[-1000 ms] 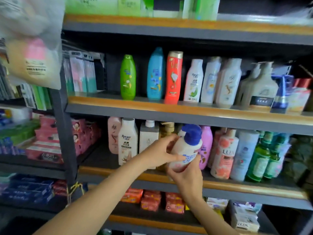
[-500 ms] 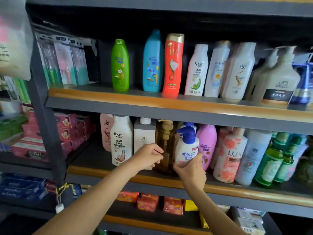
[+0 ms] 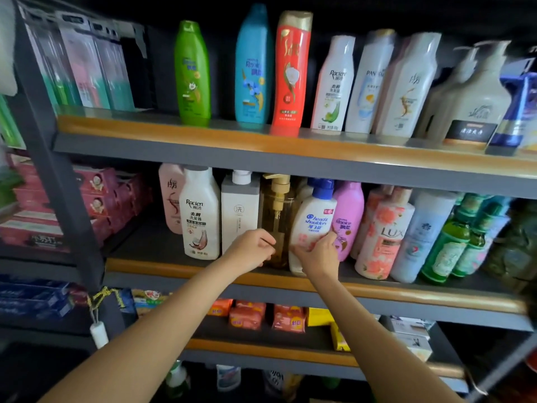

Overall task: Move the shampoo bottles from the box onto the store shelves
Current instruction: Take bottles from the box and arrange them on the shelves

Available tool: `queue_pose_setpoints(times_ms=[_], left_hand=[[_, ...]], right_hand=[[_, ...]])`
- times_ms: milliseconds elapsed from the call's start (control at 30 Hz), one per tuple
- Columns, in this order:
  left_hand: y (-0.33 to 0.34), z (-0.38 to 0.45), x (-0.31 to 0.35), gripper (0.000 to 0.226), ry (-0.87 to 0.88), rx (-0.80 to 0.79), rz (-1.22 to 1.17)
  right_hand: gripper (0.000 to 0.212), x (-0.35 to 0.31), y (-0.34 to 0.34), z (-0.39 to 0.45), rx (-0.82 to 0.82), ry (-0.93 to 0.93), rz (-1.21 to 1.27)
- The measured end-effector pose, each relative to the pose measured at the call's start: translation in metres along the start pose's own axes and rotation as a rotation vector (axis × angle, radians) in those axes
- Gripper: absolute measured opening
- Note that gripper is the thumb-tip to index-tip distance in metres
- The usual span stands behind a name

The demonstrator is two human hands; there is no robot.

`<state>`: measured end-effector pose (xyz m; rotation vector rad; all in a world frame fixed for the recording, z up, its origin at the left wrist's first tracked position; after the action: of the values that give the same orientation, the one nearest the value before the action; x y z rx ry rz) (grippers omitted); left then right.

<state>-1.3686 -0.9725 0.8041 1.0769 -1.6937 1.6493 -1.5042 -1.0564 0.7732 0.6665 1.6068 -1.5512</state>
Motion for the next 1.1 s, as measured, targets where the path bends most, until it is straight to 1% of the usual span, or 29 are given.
queue_pose_setpoints(times_ms=[67,233,433,567,633,700,733,767,833,900,967,1000,1067,1100], left_hand=[[0.000,-0.004,-0.007,0.025,0.003,0.030,0.022],[0.002,-0.009,-0.024,0.025,-0.016,0.052,0.021],[0.006,-0.010,-0.028,0.023,-0.006,0.079,0.004],[0.008,-0.009,-0.024,0.024,0.022,0.106,-0.006],[0.012,-0.013,-0.024,0.022,0.052,0.138,0.011],[0.017,-0.021,-0.029,0.021,0.094,0.199,0.057],[0.021,-0.027,-0.033,0.021,0.124,0.227,0.079],[0.028,-0.033,-0.038,0.020,0.156,0.239,0.101],[0.044,-0.047,-0.050,0.018,0.219,0.240,0.162],[0.061,-0.060,-0.077,0.016,0.185,0.192,0.219],[0.075,-0.074,-0.120,0.018,0.101,0.111,0.263],[0.083,-0.081,-0.146,0.015,0.037,0.036,0.276],[0.101,-0.100,-0.214,0.013,-0.134,-0.135,0.312],[0.108,-0.111,-0.249,0.013,-0.218,-0.198,0.336]], right_hand=[[0.069,0.002,0.000,-0.004,-0.009,-0.003,0.015],[0.066,-0.003,-0.002,-0.004,-0.039,-0.004,-0.065],[0.072,-0.009,-0.007,0.003,-0.062,0.050,-0.134],[0.066,-0.009,-0.007,-0.001,-0.037,0.049,-0.142],[0.052,-0.004,-0.011,-0.009,0.062,-0.010,-0.106],[0.035,-0.006,-0.011,-0.028,0.191,-0.199,-0.069],[0.029,-0.008,-0.006,-0.040,0.204,-0.307,-0.062],[0.026,-0.010,0.004,-0.052,0.172,-0.408,-0.065],[0.024,-0.012,0.029,-0.080,0.055,-0.591,-0.109],[0.022,0.003,0.064,-0.104,-0.080,-0.685,-0.154],[0.023,0.033,0.102,-0.124,-0.204,-0.693,-0.184],[0.021,0.052,0.122,-0.133,-0.272,-0.676,-0.202],[0.015,0.096,0.163,-0.149,-0.431,-0.606,-0.249],[0.015,0.121,0.185,-0.156,-0.534,-0.533,-0.279]])
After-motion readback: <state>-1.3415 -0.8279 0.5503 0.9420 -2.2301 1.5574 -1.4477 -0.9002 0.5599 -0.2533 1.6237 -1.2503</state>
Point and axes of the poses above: each hand's wrist, its own z-axis towards the middle knuckle, its own y-axis out of the palm, x = y × z, the point moved 5 cm from there along z, towards the middle knuckle, and after that the axes turned 8 degrees about -x, right-handed, at the moved point
